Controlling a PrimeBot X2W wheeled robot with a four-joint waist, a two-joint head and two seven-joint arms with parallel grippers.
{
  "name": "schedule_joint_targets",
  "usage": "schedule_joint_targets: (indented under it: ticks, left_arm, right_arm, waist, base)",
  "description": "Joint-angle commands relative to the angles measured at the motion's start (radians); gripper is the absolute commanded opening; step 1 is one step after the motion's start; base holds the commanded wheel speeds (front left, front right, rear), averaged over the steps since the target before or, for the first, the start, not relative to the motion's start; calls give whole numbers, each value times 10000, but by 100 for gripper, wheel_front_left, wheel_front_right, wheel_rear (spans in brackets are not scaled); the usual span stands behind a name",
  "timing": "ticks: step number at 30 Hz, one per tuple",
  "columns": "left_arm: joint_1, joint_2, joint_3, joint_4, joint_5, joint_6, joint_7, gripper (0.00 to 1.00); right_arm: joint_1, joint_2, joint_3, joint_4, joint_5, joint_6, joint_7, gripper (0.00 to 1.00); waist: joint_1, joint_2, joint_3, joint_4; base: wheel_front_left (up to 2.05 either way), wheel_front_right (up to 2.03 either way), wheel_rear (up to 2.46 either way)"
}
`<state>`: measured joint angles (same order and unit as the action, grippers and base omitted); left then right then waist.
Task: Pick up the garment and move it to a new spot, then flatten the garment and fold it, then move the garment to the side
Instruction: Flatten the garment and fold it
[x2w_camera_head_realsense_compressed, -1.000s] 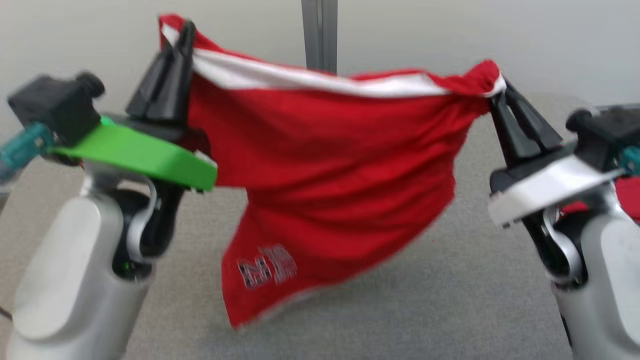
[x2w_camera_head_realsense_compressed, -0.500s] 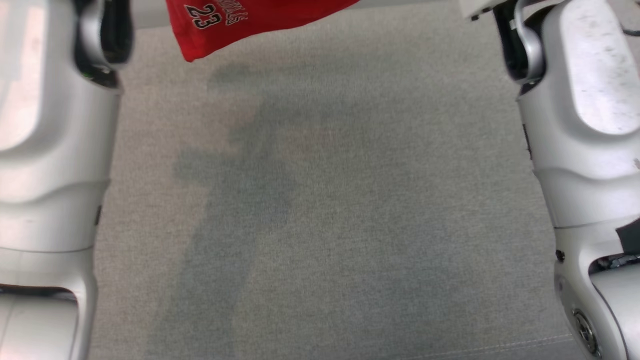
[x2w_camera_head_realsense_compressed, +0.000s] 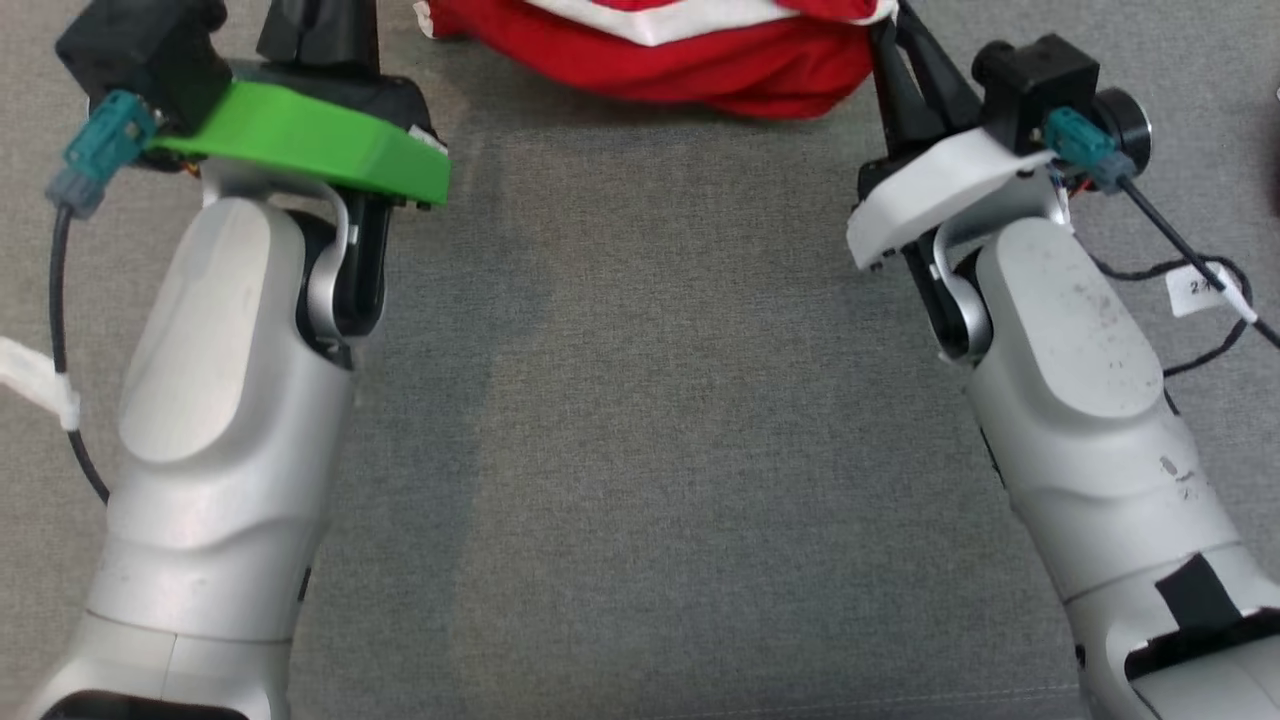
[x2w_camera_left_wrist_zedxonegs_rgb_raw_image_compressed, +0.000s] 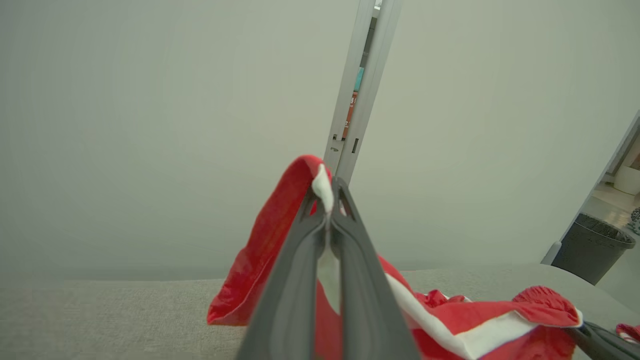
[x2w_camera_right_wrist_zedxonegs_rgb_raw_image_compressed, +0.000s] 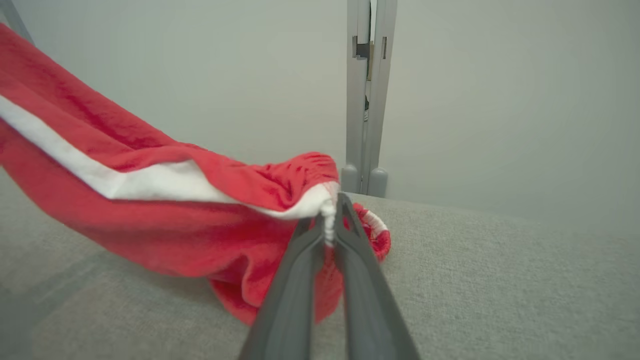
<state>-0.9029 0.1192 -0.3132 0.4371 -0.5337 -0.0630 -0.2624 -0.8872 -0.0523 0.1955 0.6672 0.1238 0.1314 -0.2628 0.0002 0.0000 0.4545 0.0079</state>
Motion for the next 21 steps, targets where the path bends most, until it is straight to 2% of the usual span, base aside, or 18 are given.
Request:
schedule_joint_targets:
  ticks: [1, 6, 13, 17, 21]
  left_arm:
    - [391, -11, 161, -301, 198, -87, -28, 0]
    - [1975, -196, 709, -1340, 452, -196, -27, 0]
    - [4565, -389, 807, -2829, 701, -317, -19, 0]
    - [6143, -383, 724, -3817, 824, -142, -18, 0]
    - [7696, -369, 555, -5024, 755, 247, 133, 0]
  right_arm:
    - [370, -29, -72, -276, 133, -16, -23, 0]
    - [1834, -21, -199, -1415, 446, -16, -25, 0]
    - [4260, -99, -133, -3314, 772, -16, -25, 0]
    - [5793, -138, -29, -4239, 848, -16, -27, 0]
    - [7362, -189, -37, -5138, 915, -16, -28, 0]
  waist:
    - [-2, 0, -148, 28]
    - [-2, 0, -810, 109]
    - [-2, 0, -2329, 306]
    - [-2, 0, -3181, 308]
    - [-2, 0, -3886, 274]
  base:
    - [0, 0, 0]
    - [0, 0, 0]
    - [0, 0, 0]
    - [0, 0, 0]
    - [0, 0, 0]
